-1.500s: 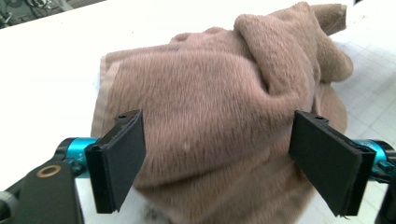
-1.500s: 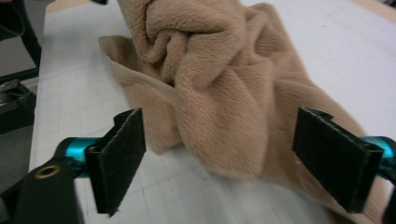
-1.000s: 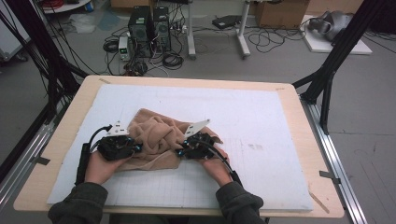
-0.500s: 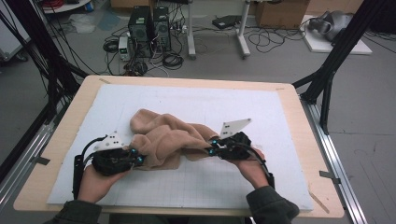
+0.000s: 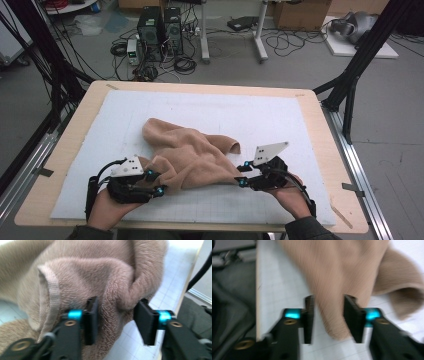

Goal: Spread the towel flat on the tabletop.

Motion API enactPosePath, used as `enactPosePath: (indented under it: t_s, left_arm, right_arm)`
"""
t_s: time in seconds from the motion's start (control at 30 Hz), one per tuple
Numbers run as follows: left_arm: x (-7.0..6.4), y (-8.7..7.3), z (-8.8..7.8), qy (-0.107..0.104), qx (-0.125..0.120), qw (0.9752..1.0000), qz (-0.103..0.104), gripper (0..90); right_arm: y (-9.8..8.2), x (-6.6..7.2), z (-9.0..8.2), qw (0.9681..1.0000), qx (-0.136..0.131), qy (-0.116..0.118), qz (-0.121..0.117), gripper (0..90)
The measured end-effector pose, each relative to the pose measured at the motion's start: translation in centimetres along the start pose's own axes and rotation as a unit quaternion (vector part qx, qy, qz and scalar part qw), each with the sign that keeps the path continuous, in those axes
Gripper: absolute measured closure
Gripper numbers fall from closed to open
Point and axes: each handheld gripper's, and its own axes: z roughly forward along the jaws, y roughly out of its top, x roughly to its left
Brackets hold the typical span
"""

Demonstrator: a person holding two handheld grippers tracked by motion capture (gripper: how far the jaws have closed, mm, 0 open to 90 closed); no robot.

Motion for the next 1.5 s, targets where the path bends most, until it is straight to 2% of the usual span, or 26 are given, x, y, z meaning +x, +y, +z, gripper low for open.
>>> enactPosePath:
  t_s: [0.03,0.07,0.1,0.17,0.2,0.23,0.27,0.3,0.33,0.37,0.43,0.47,0.5,0.53,0.6,0.63,0.67,0.7,0.8,0.9,1.1,1.23,1.3,1.37,1.43,1.5]
  left_arm:
    - [0.0,0.4,-0.5,-0.003,-0.005,1.0,0.001,47.9]
    - [-0.1,0.8,-1.1,-0.002,-0.012,0.9999,0.005,47.9]
    - [-0.1,1.2,-1.6,0.001,-0.018,0.9998,0.009,45.4]
    - [-0.1,2.0,-2.4,0.003,-0.028,0.9995,0.012,44.4]
    - [-0.1,2.5,-2.5,0.012,-0.029,0.9993,0.019,44.5]
    - [0.1,2.8,-2.4,0.02,-0.029,0.9991,0.023,43.9]
    - [0.5,3.2,-2.1,0.024,-0.03,0.999,0.022,43.9]
    - [0.9,3.4,-1.7,0.03,-0.03,0.9989,0.022,43.7]
    - [1.4,3.6,-1.0,0.044,-0.026,0.9985,0.019,42.9]
    - [2.0,3.6,-0.3,0.051,-0.019,0.9984,0.015,42.3]
    - [3.0,3.5,1.5,0.078,0.007,0.9966,0.025,42.2]
    - [3.7,3.4,2.4,0.074,0.017,0.997,0.015,42.2]
    - [4.3,3.1,3.2,0.077,0.031,0.9965,0.013,42.3]
    - [4.7,2.8,4.1,0.087,0.05,0.9949,0.011,43.0]
    - [5.6,2.2,5.3,0.066,0.071,0.9952,-0.009,44.7]
    - [5.7,1.9,5.7,0.063,0.075,0.9952,-0.008,49.6]
    - [5.7,1.4,5.8,0.055,0.066,0.9962,-0.015,55.7]
    - [5.7,1.1,5.8,0.047,0.062,0.9968,-0.02,62.1]
    - [5.3,0.5,5.2,0.035,0.049,0.9976,-0.033,72.8]
    - [4.4,0.3,4.2,0.024,0.043,0.9983,-0.03,75.2]
    - [1.6,-0.2,2.5,-0.002,0.033,0.9994,-0.01,76.2]
    - [-0.1,-0.7,2.0,-0.023,0.033,0.9992,0.005,76.2]
    - [-0.3,-0.5,1.5,-0.029,0.029,0.9991,0.008,73.3]
    - [0.0,0.0,1.0,-0.029,0.02,0.9994,0.005,66.8]
    - [0.5,0.7,0.5,-0.025,0.009,0.9997,-0.001,59.7]
    - [1.1,1.4,0.0,-0.023,-0.007,0.9997,-0.008,54.0]
  right_arm:
    - [0.5,-0.3,-0.9,0.9994,-0.033,-0.005,0.01,55.5]
    - [0.5,-0.3,-0.9,0.9994,-0.033,-0.005,0.01,55.5]
    - [1.2,-0.4,-1.0,0.9987,-0.05,-0.011,0.011,52.9]
    - [1.6,-0.4,-0.8,0.9987,-0.049,-0.012,0.006,52.0]
    - [1.9,-0.4,-0.3,0.9988,-0.047,-0.016,0.001,50.9]
    - [2.3,-0.7,1.1,0.9989,-0.043,-0.021,0.0,48.2]
    - [2.3,-0.7,1.1,0.9989,-0.043,-0.021,0.0,48.2]
    - [2.5,-0.9,1.9,0.9991,-0.034,-0.025,0.002,46.4]
    - [2.5,-1.4,3.9,0.9995,-0.012,-0.028,-0.003,45.6]
    - [2.5,-1.5,4.9,0.9996,-0.001,-0.028,0.001,45.0]
    - [2.1,-1.8,6.6,0.9995,0.02,-0.023,0.004,45.4]
    - [2.1,-1.8,6.6,0.9995,0.02,-0.023,0.004,45.4]
    - [1.9,-2.0,7.4,0.9993,0.029,-0.023,0.007,46.6]
    - [1.6,-2.2,8.0,0.9992,0.036,-0.016,0.012,49.6]
    - [1.1,-2.6,9.0,0.9976,0.066,0.002,0.022,63.4]
    - [1.0,-2.6,9.3,0.9976,0.066,0.01,0.019,68.7]
    - [0.9,-2.5,9.2,0.9981,0.058,0.017,0.012,81.1]
    - [0.7,-2.4,9.0,0.998,0.052,0.034,0.006,83.2]
    - [0.3,-2.2,8.4,0.9975,0.051,0.047,0.009,84.2]
    - [-0.1,-1.2,7.0,0.9978,0.05,0.043,-0.003,84.2]
    - [-1.4,2.1,3.0,0.9984,0.031,0.045,-0.011,84.2]
    - [-2.3,4.7,1.8,0.9972,0.042,0.058,-0.021,83.9]
    - [-2.5,5.4,1.5,0.9967,0.044,0.062,-0.027,77.5]
    - [-2.3,5.3,0.8,0.9974,0.025,0.064,-0.022,70.4]
    - [-1.7,4.6,0.0,0.9989,0.002,0.044,-0.015,61.4]
    - [-1.1,3.4,-0.3,0.9994,-0.013,0.032,-0.001,59.1]
